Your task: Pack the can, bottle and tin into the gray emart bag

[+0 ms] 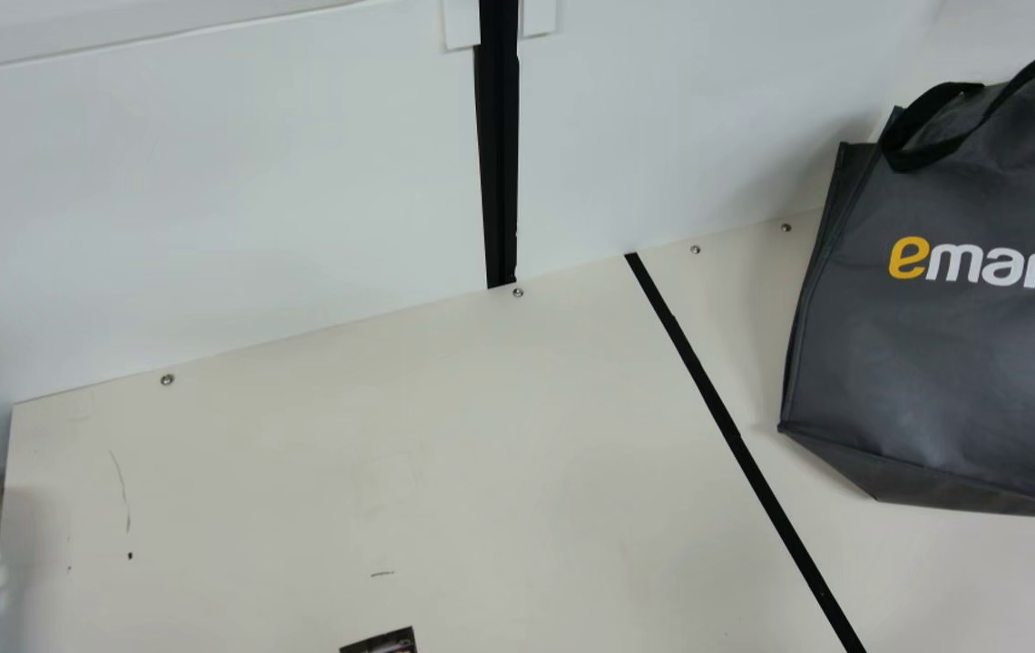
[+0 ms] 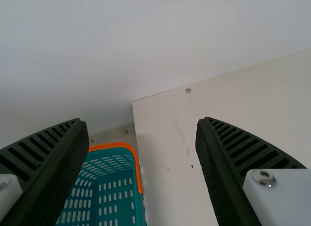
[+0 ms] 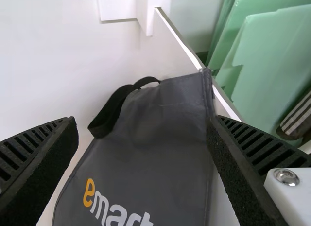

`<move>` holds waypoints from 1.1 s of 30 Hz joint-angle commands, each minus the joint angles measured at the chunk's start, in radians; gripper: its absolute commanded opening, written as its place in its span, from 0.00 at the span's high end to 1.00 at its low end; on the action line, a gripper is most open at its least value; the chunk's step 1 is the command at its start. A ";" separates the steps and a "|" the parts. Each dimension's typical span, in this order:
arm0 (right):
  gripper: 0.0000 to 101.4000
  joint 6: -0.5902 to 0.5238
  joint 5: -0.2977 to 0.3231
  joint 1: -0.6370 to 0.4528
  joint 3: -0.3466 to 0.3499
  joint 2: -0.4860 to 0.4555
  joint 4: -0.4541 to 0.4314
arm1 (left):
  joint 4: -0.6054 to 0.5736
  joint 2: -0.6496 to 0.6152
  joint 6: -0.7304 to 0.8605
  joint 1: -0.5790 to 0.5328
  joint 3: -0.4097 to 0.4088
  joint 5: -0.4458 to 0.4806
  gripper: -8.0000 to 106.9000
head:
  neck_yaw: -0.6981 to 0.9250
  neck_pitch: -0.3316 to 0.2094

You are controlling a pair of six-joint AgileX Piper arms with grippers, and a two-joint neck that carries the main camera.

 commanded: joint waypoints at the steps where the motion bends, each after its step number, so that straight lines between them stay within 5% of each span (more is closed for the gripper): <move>1: 0.10 -0.003 0.003 0.007 0.004 -0.006 0.003 | 0.000 0.000 0.000 0.000 0.000 0.000 0.15 | -0.002 -0.023; 33: 0.10 0.011 0.003 0.291 0.296 -0.167 0.069 | 0.000 0.000 0.000 0.000 0.000 0.000 0.15 | -0.002 -0.023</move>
